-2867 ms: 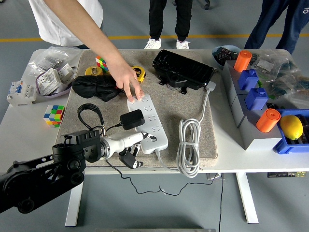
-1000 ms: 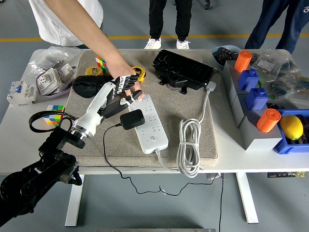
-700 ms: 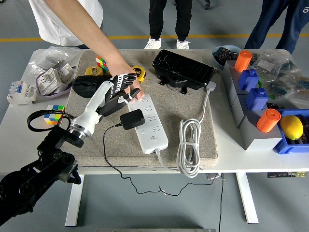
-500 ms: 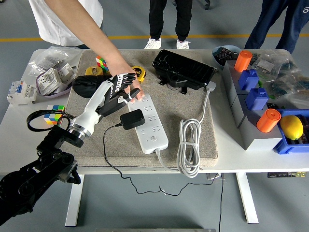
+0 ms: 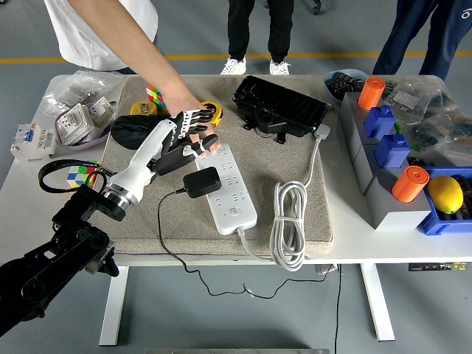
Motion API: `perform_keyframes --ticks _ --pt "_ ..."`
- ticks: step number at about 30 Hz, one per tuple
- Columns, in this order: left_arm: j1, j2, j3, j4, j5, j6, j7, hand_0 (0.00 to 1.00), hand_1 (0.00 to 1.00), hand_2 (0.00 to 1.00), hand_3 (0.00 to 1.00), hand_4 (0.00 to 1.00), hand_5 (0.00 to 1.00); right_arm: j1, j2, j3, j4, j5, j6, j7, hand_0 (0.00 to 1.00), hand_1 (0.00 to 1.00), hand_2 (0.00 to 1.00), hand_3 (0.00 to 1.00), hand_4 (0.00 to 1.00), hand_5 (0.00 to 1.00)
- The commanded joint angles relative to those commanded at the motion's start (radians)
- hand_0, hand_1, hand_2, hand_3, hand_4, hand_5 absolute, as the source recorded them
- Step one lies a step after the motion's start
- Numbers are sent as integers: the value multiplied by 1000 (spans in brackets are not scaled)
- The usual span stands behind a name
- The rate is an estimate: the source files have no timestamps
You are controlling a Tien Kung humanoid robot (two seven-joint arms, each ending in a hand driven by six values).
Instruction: Put the plug near the board,insert it into the board,press the button,pull the plug out
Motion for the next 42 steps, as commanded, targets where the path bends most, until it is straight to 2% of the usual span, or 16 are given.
perform_keyframes --ticks 5,6,11,12,17,18,22,28,42 --pt "-10 38 1 -67 93 -94 125 261 391 457 883 908 432 0 -2 -3 0 -1 0 0 622 618 576 540 625 125" --pt "-13 44 4 -79 109 -115 151 164 264 308 918 752 68 -1 -2 0 -1 -1 1 0 622 617 576 540 624 124" --pt "-30 64 23 -118 160 -195 241 164 264 308 918 752 68 -1 -2 4 -1 -1 2 -1 622 617 576 540 624 124" --pt "-32 65 25 -123 169 -208 255 85 117 162 945 620 2 -1 -2 6 -1 -1 2 -1 622 617 576 540 625 124" --pt "-53 76 55 -157 176 -319 363 85 117 162 945 620 2 -2 -2 11 -2 0 3 -1 622 617 576 540 625 124" --pt "-56 77 61 -162 172 -336 380 57 102 137 948 759 2 -2 -1 12 -2 0 3 -1 622 617 576 540 625 125" --pt "-77 79 95 -178 166 -398 456 57 102 137 948 759 2 -4 0 15 -2 -1 4 -2 622 617 576 540 625 125" --pt "-99 75 135 -176 179 -431 507 48 98 132 944 768 2 -5 -1 18 -2 0 4 -2 622 618 576 540 624 124" --pt "-123 58 206 -115 191 -450 541 41 103 140 937 764 2 -6 6 29 -4 -1 5 -2 623 617 576 540 624 124"
